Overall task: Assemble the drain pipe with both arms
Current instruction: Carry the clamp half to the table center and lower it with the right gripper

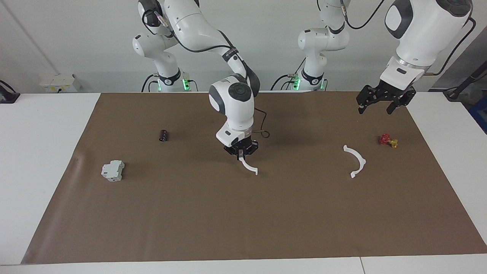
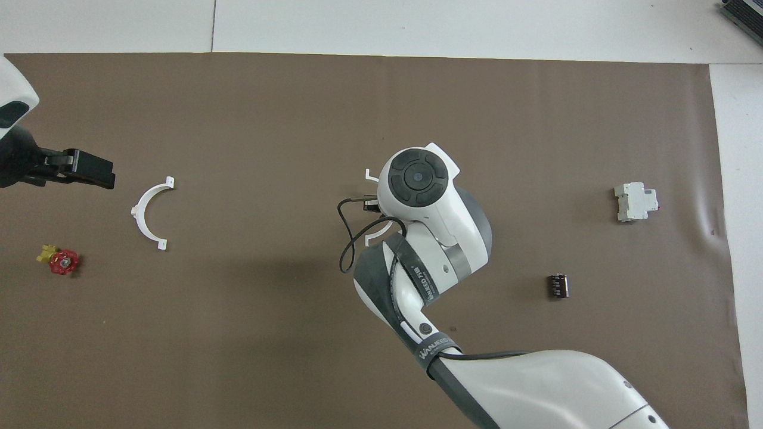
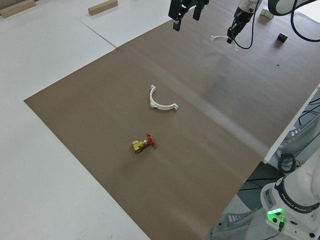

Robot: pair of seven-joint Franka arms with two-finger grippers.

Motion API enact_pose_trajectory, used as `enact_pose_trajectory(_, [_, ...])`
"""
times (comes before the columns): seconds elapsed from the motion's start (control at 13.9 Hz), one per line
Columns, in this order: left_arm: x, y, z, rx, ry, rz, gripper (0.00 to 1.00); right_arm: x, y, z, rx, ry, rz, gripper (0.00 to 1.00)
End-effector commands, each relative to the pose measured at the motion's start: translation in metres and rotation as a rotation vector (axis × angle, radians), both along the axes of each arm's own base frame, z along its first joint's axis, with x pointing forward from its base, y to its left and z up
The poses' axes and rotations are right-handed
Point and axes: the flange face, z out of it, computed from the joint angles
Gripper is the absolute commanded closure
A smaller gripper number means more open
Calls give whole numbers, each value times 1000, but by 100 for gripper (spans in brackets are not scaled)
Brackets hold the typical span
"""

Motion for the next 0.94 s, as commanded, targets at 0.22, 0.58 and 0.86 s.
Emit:
enact_pose_trajectory(0.22, [-7,2,1,-5,-13,10,0,-6,-1,-19,-15,-31,-12,100])
enact_pose_trajectory(0.58, [-7,3,0,-5,-11,10,0,-14,7,-23,-35,-29,91,100])
enact_pose_trajectory(0.86, [-7,3,0,-5,-11,10,0,-17,6,-28,-30,-32,103,100])
